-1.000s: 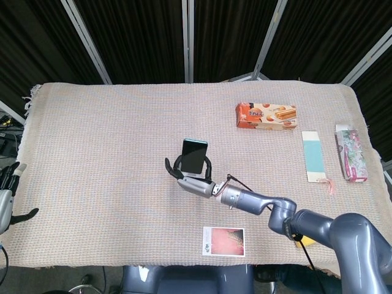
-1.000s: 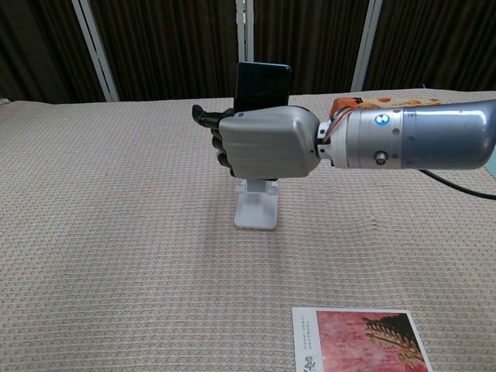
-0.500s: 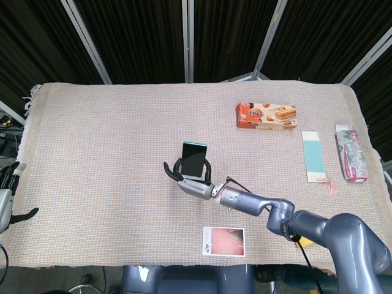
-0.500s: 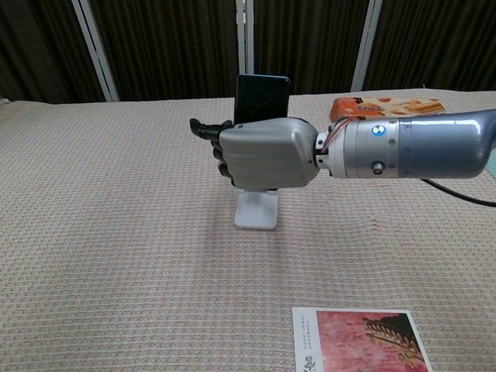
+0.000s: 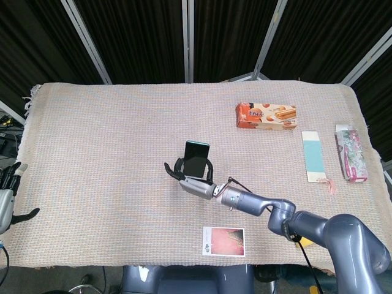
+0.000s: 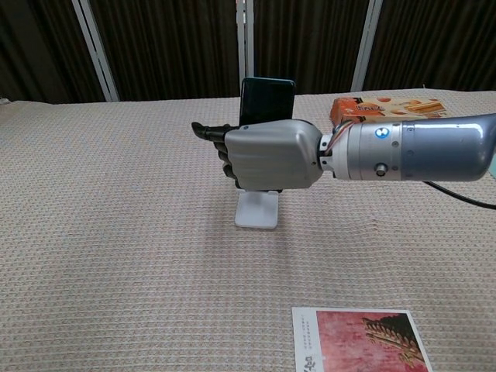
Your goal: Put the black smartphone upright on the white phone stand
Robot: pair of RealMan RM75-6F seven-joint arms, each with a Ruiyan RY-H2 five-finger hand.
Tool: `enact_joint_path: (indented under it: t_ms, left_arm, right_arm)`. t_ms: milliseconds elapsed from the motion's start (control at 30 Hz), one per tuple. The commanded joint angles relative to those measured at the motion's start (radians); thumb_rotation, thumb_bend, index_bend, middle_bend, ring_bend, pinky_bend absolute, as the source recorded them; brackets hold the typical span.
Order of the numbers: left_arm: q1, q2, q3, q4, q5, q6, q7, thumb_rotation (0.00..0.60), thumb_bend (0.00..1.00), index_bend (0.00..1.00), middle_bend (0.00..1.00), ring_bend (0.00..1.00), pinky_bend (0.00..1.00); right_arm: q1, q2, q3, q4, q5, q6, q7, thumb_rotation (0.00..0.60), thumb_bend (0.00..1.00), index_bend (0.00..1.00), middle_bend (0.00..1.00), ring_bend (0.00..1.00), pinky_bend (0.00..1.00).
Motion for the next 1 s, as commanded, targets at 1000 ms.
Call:
enact_joint_path:
  t_ms: [1000]
  left_arm:
    - [0.001, 0.002, 0.004, -0.007, 0.007, 0.004, -0.003, 0.600, 0.00, 0.00, 0.00, 0.00, 0.00]
  right_arm:
    - [-0.040, 0.027, -0.001, -0.047, 0.032, 0.055, -0.007, 0.600, 0.14, 0.21, 0.28, 0.25, 0.09]
